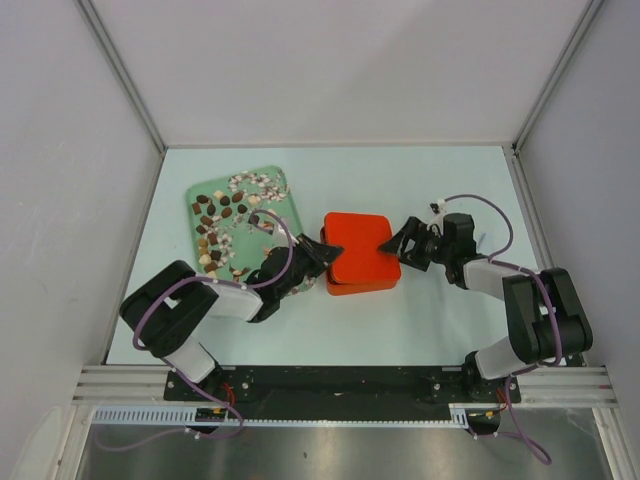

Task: Pack the chocolate
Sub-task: Close the box lid on the packing box.

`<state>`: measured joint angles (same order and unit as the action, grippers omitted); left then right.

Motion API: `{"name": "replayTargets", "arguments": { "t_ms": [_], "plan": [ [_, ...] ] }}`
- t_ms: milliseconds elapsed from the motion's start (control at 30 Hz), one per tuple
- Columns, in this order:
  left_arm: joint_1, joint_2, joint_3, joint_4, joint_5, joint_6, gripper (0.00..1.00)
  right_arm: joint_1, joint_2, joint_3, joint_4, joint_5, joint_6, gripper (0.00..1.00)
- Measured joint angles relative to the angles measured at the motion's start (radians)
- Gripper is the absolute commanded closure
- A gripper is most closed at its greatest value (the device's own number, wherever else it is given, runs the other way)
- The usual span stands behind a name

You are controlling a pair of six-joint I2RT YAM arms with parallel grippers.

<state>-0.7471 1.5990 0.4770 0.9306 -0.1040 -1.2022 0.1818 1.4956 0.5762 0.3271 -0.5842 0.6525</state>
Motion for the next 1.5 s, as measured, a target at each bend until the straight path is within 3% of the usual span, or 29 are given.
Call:
{"name": "replayTargets", "arguments": {
  "t_ms": [267, 433, 633, 733, 967, 1167, 1500],
  "plan": [
    [0.0, -0.013, -0.007, -0.039, -0.039, 0.057, 0.64, 0.018, -0.006, 0.039, -0.023, -0.006, -0.026, 0.12],
    [0.0, -0.056, -0.004, -0.123, -0.058, 0.093, 0.61, 0.024, -0.011, 0.044, -0.044, 0.004, -0.039, 0.13],
    [0.0, -0.11, 0.01, -0.226, -0.092, 0.138, 0.5, 0.041, -0.011, 0.055, -0.07, 0.027, -0.048, 0.13],
    [0.0, -0.144, 0.026, -0.3, -0.119, 0.173, 0.43, 0.052, -0.011, 0.063, -0.084, 0.036, -0.055, 0.13],
    [-0.005, -0.24, 0.077, -0.471, -0.209, 0.266, 0.17, 0.065, -0.017, 0.072, -0.099, 0.062, -0.055, 0.12],
    [-0.005, -0.242, 0.104, -0.548, -0.222, 0.313, 0.15, 0.079, -0.019, 0.088, -0.13, 0.085, -0.063, 0.12],
    [-0.011, -0.129, 0.13, -0.56, -0.107, 0.313, 0.17, 0.131, -0.034, 0.14, -0.207, 0.155, -0.108, 0.12]
  ]
}}
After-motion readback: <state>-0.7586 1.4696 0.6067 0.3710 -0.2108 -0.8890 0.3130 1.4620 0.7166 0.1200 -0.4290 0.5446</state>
